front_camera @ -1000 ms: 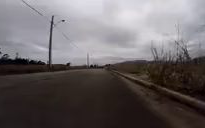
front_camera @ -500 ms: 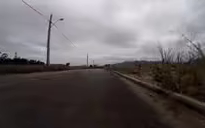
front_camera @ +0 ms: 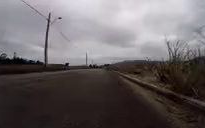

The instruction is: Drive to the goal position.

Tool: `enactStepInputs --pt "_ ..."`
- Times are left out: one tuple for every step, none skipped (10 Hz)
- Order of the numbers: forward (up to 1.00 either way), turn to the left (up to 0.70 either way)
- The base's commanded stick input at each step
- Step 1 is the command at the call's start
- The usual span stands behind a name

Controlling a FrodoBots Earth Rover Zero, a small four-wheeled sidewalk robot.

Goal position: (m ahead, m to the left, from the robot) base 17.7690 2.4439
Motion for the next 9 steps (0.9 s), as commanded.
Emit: enactStepInputs --pt "0.7 0.0" --pt "0.7 0.0" --pt "0.7 0.0" --pt "0.7 0.0" --pt "0.7 0.0" --pt "0.7 0.0" --pt "0.7 0.0" --pt "0.7 0.0" --pt "0.7 0.0"
